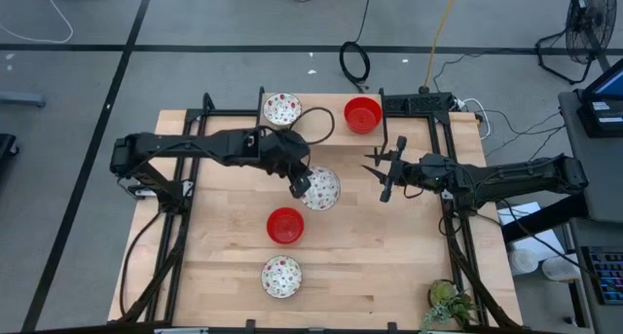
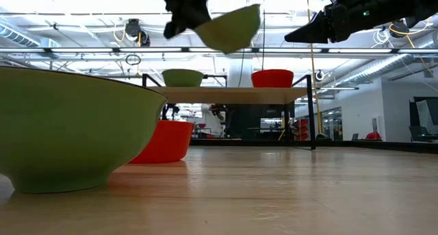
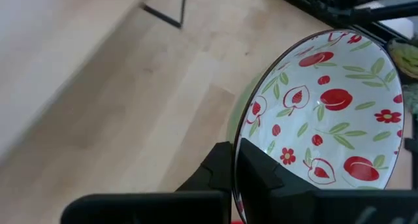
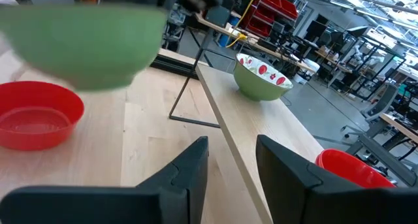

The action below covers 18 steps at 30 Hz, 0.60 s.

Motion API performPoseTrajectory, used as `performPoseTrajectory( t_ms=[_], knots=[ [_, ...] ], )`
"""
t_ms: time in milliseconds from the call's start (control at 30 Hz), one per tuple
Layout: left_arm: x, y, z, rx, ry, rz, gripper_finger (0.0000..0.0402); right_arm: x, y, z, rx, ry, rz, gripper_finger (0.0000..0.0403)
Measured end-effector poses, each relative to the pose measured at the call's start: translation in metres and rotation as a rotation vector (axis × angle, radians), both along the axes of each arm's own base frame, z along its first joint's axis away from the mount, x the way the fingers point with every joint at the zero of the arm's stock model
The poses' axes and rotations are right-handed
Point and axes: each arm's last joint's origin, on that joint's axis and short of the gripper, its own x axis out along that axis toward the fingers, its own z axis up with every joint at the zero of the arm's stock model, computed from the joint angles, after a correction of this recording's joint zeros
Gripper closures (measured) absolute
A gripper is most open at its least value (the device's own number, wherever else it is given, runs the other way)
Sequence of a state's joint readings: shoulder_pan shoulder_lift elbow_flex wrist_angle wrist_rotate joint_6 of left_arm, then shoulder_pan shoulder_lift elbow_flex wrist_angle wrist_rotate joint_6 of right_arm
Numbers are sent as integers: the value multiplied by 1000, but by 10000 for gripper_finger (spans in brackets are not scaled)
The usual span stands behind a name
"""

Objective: Pick & Place Mini bowls
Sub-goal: Stack the top white patterned bowl on the white patterned bowl on the shelf

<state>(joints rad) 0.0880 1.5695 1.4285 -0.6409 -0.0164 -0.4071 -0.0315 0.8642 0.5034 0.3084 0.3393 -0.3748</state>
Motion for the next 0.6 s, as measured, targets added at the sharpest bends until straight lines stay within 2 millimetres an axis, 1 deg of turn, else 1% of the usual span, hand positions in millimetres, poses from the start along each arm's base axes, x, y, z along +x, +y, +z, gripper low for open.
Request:
performPoseTrajectory(
  t_ms=[167,267,467,600],
  knots=[
    [-7,0,33,94,24,10,393,0,0,0,0,-1,0,287],
    [-14,4,51,152,46,39,393,0,0,0,0,-1,0,287],
    [-29,20,81,249,76,138,390,0,0,0,10,-5,-1,287],
    [-38,36,98,293,75,197,394,0,0,0,10,-5,-1,287]
  ],
)
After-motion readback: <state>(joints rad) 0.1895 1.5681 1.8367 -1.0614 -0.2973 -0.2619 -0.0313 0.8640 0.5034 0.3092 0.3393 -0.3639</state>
